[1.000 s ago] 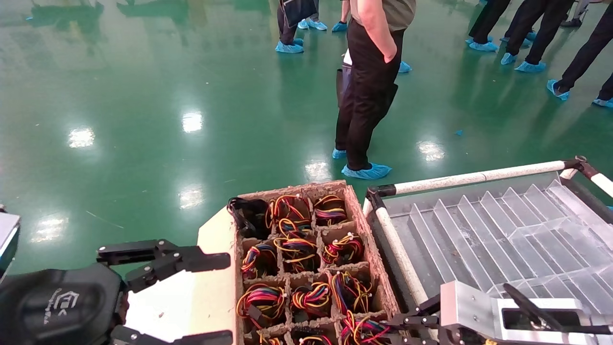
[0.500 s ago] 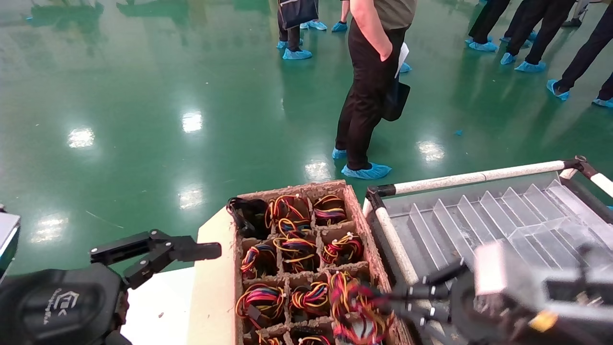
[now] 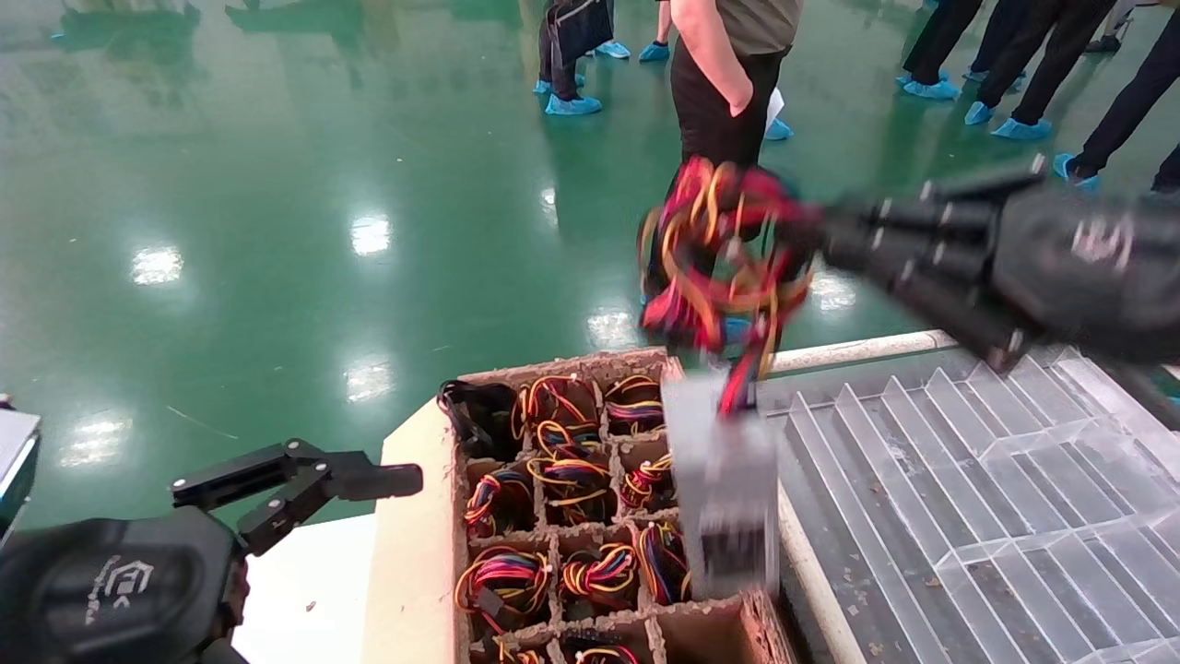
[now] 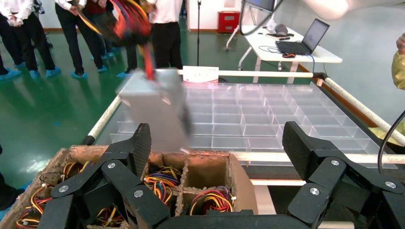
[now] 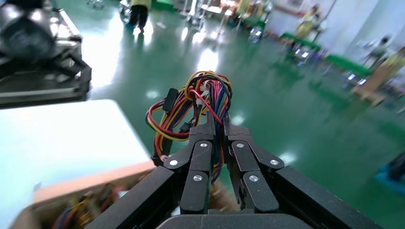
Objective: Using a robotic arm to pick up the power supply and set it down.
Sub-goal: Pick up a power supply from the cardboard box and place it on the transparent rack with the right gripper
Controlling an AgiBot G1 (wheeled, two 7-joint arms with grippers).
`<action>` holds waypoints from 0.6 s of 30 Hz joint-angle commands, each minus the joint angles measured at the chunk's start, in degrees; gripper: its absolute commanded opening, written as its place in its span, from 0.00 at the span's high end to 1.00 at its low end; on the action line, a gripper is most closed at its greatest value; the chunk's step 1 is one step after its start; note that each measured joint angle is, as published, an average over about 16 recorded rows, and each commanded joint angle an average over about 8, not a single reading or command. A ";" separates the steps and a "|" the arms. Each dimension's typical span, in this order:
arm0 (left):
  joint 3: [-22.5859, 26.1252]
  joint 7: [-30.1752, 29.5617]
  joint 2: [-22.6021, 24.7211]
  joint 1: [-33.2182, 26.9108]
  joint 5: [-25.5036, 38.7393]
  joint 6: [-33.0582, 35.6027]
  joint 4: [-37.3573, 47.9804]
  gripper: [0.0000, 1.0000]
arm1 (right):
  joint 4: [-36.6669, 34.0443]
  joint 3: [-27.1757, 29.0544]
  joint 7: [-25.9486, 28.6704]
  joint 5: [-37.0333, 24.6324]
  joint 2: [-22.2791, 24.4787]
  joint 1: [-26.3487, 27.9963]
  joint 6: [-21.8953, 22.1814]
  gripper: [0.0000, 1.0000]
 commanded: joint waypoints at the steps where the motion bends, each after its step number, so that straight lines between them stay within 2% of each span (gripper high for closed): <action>1: 0.00 0.00 0.00 0.00 0.00 0.00 0.00 0.00 | -2.33 0.08 -0.12 -0.06 -0.86 2.96 -0.54 1.00; 9: 0.01 0.00 0.00 0.00 0.00 0.00 0.00 0.00 | -15.00 -3.26 -4.86 -7.80 -4.90 12.46 -0.88 1.00; 18: 0.01 0.01 0.00 0.00 -0.01 0.00 0.00 0.00 | -28.65 -6.36 -12.76 -14.83 -7.93 17.64 0.08 1.00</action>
